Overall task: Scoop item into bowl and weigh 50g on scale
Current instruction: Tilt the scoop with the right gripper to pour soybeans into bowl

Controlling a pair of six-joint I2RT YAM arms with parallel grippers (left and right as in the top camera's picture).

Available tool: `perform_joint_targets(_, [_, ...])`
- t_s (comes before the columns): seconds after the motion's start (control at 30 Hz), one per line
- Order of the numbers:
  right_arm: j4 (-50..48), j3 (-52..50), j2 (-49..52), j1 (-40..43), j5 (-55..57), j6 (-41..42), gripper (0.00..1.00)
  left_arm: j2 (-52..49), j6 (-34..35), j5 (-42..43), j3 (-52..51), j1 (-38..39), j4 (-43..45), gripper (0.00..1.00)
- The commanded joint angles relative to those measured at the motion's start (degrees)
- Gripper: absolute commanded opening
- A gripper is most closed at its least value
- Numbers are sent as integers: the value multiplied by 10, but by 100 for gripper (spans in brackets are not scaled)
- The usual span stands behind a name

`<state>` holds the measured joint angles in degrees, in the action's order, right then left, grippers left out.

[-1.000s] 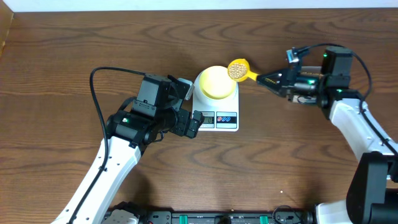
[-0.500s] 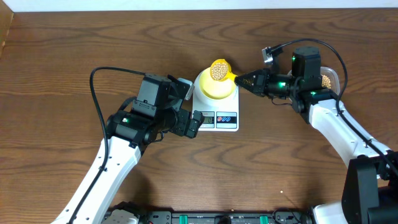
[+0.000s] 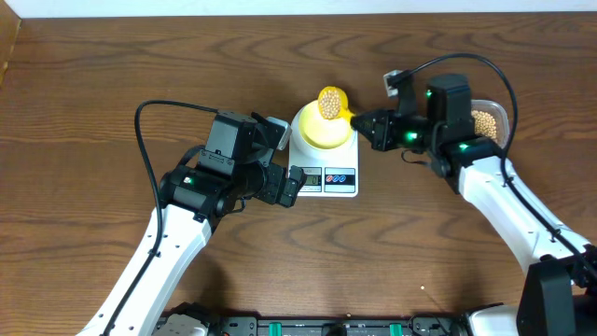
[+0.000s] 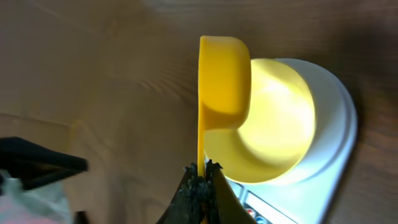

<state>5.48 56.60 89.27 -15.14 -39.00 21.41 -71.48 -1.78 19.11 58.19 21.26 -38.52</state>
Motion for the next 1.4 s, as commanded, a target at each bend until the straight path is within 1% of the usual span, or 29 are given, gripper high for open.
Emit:
perform_joint_targets(0.0, [8, 7, -13, -17, 65, -75, 1, 0, -8, -6, 0, -2, 0, 98])
perform_joint_targets(0.4, [26, 7, -21, -56, 164, -113, 1, 0, -8, -6, 0, -2, 0, 98])
perform_joint_targets(0.77, [34, 7, -24, -67, 179, -158, 1, 0, -8, -6, 0, -2, 0, 98])
perform_joint_targets(0.9, [33, 7, -39, -74, 182, -160, 1, 0, -8, -6, 0, -2, 0, 98])
perform_joint_targets(1.07, [47, 7, -59, -78, 231, -164, 1, 0, -8, -6, 0, -2, 0, 98])
perform_joint_targets(1.37, [61, 7, -73, -93, 256, -195, 1, 0, -8, -6, 0, -2, 0, 98])
